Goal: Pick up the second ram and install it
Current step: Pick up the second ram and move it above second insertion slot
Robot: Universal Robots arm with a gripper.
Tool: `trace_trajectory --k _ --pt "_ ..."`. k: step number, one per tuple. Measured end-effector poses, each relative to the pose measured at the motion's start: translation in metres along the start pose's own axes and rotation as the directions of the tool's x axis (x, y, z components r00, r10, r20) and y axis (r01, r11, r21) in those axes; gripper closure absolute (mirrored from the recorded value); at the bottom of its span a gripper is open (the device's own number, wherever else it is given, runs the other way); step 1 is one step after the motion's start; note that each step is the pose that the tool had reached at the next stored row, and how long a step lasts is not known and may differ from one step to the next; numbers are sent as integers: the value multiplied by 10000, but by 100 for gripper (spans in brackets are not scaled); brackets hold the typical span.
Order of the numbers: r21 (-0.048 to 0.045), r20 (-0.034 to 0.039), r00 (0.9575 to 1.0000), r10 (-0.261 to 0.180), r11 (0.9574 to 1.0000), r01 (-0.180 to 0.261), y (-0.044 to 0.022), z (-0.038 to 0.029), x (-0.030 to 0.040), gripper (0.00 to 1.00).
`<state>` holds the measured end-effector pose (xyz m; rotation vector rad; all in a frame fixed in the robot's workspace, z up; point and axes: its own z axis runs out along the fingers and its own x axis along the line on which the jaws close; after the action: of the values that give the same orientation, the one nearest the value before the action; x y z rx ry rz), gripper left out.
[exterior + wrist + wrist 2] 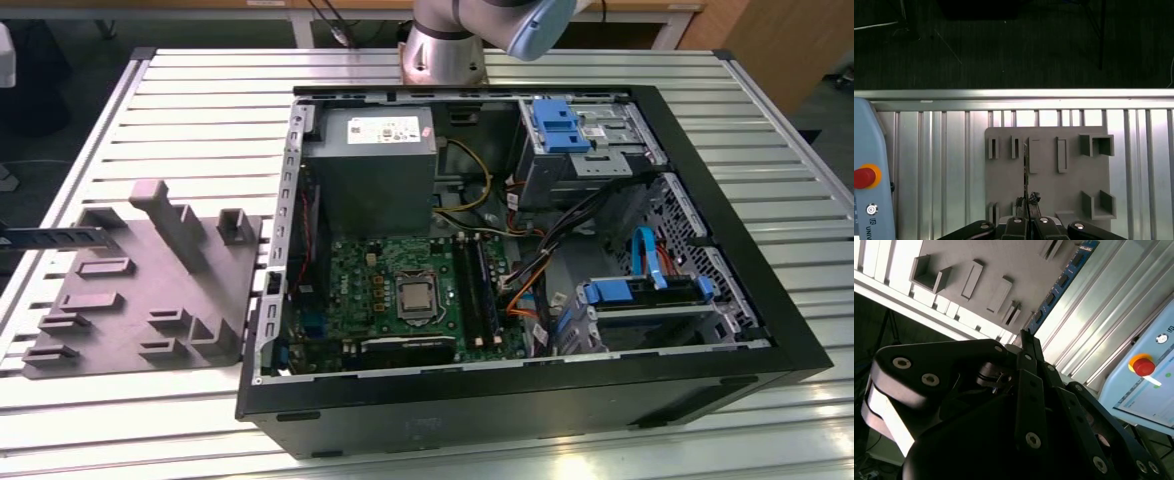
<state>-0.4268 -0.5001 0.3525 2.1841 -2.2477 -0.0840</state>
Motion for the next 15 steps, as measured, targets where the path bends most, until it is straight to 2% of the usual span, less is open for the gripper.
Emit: trace_trajectory --k 15 --pt "1 6 10000 0 10000 0 2 -57 -2 88"
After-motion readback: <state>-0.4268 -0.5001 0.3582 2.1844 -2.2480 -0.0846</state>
